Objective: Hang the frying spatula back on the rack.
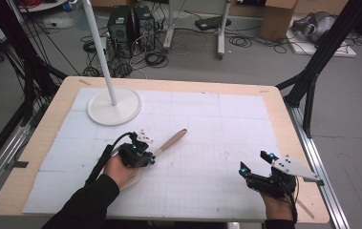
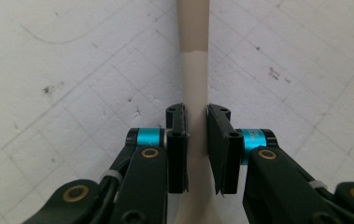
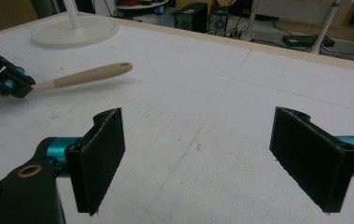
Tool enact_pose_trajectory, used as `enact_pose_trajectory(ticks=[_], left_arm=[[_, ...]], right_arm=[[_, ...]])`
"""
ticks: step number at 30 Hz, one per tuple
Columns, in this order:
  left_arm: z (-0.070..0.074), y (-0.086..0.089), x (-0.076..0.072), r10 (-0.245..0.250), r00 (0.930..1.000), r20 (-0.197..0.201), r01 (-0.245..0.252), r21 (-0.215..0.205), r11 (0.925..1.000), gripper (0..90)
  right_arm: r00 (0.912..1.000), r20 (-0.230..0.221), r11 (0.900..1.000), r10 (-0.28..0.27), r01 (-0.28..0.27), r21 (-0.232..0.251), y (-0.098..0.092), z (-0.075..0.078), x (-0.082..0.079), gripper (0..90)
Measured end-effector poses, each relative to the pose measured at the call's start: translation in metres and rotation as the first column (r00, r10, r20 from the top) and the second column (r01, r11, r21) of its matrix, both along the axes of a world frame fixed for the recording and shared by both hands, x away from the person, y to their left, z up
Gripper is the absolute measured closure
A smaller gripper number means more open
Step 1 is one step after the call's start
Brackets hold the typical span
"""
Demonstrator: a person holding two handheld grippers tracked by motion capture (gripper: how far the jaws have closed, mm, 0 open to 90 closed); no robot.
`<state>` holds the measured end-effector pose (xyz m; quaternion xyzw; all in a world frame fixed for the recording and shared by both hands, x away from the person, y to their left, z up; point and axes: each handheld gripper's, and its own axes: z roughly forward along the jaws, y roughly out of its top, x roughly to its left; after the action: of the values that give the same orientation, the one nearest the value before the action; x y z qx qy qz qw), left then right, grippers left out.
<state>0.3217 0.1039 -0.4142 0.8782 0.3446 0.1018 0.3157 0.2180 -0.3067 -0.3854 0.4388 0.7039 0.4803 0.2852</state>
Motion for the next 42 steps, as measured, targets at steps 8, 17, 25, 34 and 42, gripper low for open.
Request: enact_pose_trajectory(ticks=[8, 17, 25, 34, 42], left_arm=[[0.016, 0.020, -0.011, 0.036, 0.9972, 0.065, -0.026, -0.147, 0.9888, 77.8], [0.029, 0.044, -0.027, 0.094, 0.9873, 0.128, -0.048, -0.321, 0.9458, 77.8], [0.034, 0.060, -0.040, 0.123, 0.9746, 0.187, -0.038, -0.404, 0.9141, 77.8], [0.042, 0.073, -0.053, 0.143, 0.9590, 0.245, -0.008, -0.481, 0.8768, 77.7], [0.044, 0.067, -0.061, 0.126, 0.9572, 0.260, 0.020, -0.496, 0.8680, 77.7]], right_arm=[[0.9998, 0.008, 1.000, 0.018, -0.018, 0.005, 0.003, 0.001, 0.001, 17.0], [0.9959, -0.004, 0.995, 0.091, -0.091, 0.031, 0.023, 0.001, 0.005, 17.0], [0.9889, -0.025, 0.986, 0.146, -0.144, 0.082, 0.044, 0.002, 0.013, 17.0], [0.9766, -0.015, 0.965, 0.215, -0.210, 0.158, 0.080, 0.011, 0.027, 17.0], [0.9501, 0.018, 0.934, 0.311, -0.310, 0.176, 0.130, 0.038, 0.051, 18.5]])
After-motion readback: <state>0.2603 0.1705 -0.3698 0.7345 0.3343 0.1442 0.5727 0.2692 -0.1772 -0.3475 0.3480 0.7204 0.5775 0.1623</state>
